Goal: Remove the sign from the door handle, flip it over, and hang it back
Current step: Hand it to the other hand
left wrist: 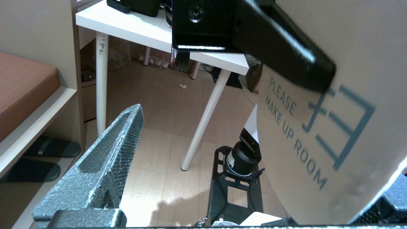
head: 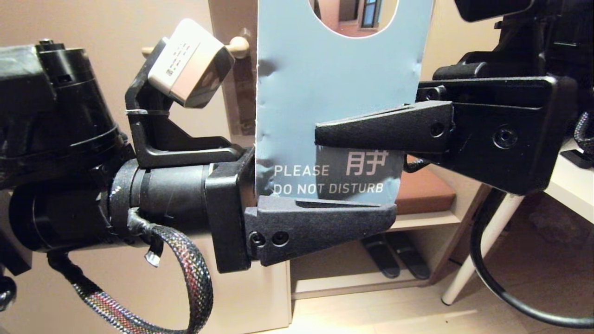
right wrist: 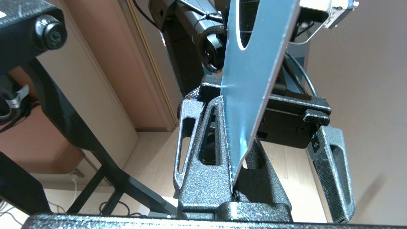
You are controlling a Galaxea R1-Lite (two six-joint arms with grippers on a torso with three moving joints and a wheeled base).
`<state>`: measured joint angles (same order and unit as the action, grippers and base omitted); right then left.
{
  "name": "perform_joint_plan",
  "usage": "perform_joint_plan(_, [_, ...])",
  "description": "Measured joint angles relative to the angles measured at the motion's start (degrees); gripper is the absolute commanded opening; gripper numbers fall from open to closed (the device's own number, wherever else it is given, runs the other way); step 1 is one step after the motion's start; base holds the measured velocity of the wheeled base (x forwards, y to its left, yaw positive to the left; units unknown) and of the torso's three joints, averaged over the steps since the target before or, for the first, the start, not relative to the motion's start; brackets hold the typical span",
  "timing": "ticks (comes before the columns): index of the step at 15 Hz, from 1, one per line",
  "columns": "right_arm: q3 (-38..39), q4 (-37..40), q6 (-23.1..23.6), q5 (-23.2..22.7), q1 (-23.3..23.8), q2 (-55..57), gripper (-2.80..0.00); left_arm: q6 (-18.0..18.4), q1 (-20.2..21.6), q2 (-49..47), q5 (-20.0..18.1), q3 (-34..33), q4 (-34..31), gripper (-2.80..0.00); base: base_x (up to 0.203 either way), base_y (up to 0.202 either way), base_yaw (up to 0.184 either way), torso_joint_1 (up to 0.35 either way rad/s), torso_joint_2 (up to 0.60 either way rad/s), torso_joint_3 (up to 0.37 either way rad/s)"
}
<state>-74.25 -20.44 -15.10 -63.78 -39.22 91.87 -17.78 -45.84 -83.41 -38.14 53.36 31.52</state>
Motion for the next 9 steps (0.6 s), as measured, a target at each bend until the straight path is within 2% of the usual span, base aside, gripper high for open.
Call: perform_joint_plan(9, [1.40, -0.06, 0.26, 0.09, 0.05, -0.02, -2.80, 0.00, 0.39, 0.04, 0.11, -0.20, 0.02, 0.00, 0.000, 0.000, 0.000, 0.000, 0.00, 0.000])
